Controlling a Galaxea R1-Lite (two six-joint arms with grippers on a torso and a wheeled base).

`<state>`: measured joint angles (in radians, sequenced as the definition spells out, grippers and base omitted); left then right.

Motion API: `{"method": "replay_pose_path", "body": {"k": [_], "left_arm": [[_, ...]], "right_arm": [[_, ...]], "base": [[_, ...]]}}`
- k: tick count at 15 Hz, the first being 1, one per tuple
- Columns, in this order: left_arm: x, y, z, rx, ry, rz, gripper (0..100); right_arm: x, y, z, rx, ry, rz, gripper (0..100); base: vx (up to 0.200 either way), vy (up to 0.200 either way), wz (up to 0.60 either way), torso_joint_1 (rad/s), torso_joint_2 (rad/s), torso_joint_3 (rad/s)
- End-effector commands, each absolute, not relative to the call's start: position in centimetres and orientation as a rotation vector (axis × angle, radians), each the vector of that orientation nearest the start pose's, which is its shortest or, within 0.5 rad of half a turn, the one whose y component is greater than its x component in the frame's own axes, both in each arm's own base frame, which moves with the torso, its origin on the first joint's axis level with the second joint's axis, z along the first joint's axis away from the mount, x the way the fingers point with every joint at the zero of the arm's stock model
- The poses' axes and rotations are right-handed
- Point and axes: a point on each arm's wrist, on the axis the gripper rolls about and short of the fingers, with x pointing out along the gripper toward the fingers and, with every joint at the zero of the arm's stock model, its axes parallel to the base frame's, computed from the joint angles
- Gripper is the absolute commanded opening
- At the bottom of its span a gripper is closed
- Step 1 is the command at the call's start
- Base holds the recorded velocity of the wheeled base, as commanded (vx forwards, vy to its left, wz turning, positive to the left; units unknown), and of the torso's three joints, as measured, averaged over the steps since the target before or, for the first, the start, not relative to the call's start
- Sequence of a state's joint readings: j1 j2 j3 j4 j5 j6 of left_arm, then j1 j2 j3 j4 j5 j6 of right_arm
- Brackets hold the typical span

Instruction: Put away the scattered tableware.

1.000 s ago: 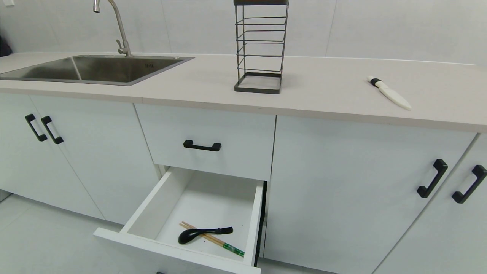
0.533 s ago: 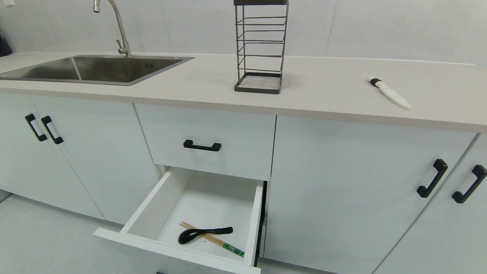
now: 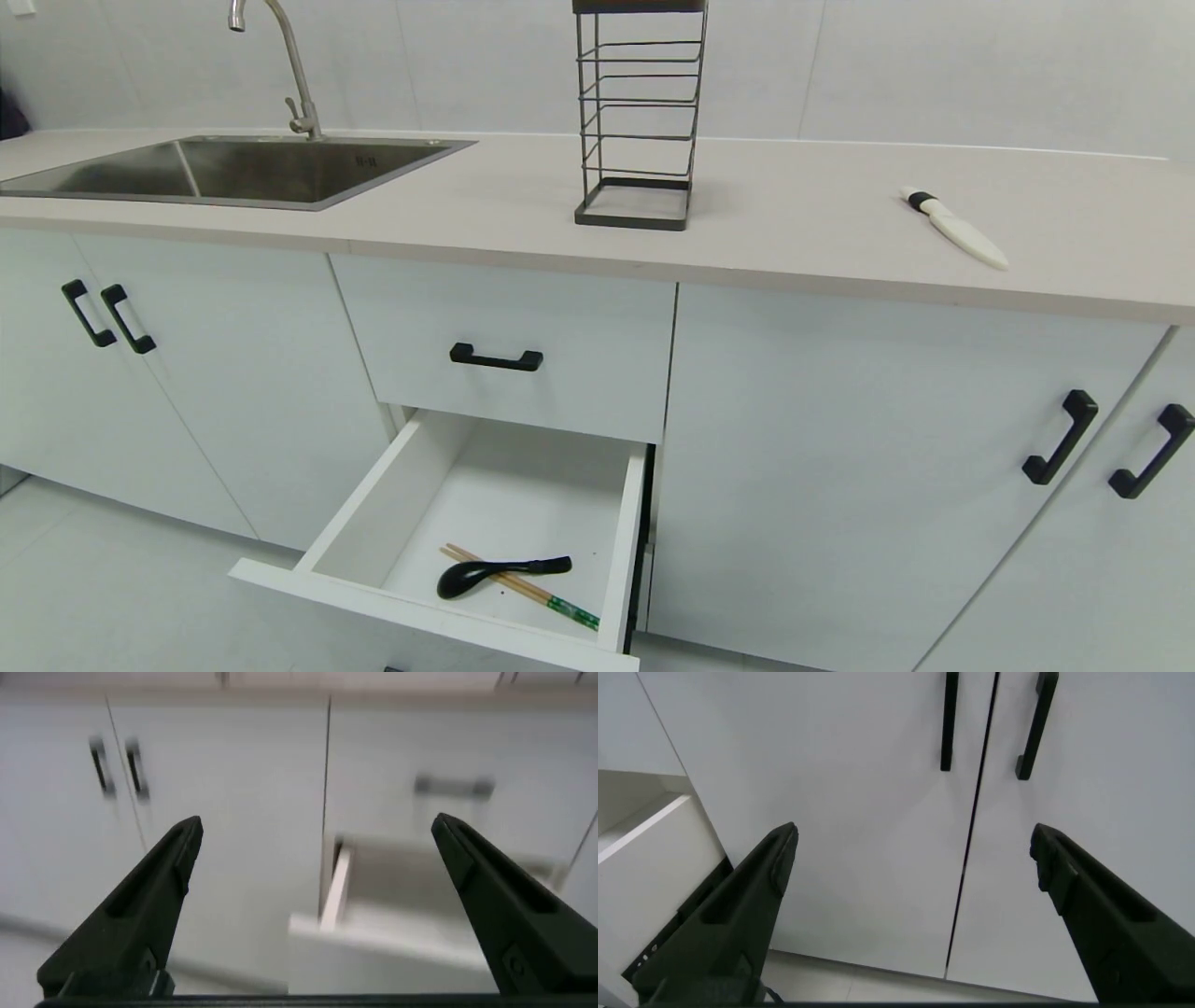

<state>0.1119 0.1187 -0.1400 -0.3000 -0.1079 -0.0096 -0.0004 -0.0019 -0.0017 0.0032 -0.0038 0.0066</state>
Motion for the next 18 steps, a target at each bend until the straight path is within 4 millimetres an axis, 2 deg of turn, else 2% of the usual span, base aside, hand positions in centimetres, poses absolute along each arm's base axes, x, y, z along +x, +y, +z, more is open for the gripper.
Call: {"method": "replay_pose_path", "body": {"k": [1,4,6,8,9,10,13,15,16,18], "left_arm": [[-3.0,-0.7,16.6,0.019,-0.257,-0.043,100],[-3.3,-0.7,17.6,0.004,-0.08,-0.111,100],[-2.3,-0.7,17.9,-0.022,0.041,-0.205,100],[0.1,-0.9,17.8,-0.061,0.211,-0.358,100],[1.1,-0.9,17.7,-0.067,0.266,-0.369,100],[3.1,-0.8,17.7,-0.084,0.368,-0.367,100],[6.9,-0.6,16.2,-0.06,0.594,-0.347,100],[7.2,-1.1,14.4,0.032,0.681,-0.427,100],[6.9,-1.7,13.3,0.163,0.724,-0.483,100],[6.4,-2.2,12.6,0.216,0.762,-0.532,100]], "right_arm": [[-2.3,0.0,7.6,0.005,0.002,-0.003,100],[-2.3,0.0,7.6,0.009,0.002,-0.003,100],[-2.3,0.0,7.6,0.009,0.002,-0.003,100],[-2.3,0.0,7.6,0.009,0.002,-0.003,100],[-2.3,0.0,7.6,0.009,0.002,-0.005,100],[-2.3,0.0,7.6,0.009,0.002,-0.003,100],[-2.3,0.0,7.6,0.009,0.002,-0.003,100],[-2.3,0.0,7.6,0.009,0.002,-0.003,100],[-2.3,0.0,7.6,0.009,0.002,-0.003,100],[-2.3,0.0,7.6,0.009,0.002,-0.003,100]], "base": [[0.0,0.0,0.0,0.0,0.0,0.0],[0.0,0.0,0.0,0.0,0.0,0.0],[0.0,0.0,0.0,0.0,0.0,0.0],[0.0,0.0,0.0,0.0,0.0,0.0],[0.0,0.0,0.0,0.0,0.0,0.0],[0.0,0.0,0.0,0.0,0.0,0.0],[0.0,0.0,0.0,0.0,0.0,0.0],[0.0,0.0,0.0,0.0,0.0,0.0],[0.0,0.0,0.0,0.0,0.0,0.0],[0.0,0.0,0.0,0.0,0.0,0.0]]}}
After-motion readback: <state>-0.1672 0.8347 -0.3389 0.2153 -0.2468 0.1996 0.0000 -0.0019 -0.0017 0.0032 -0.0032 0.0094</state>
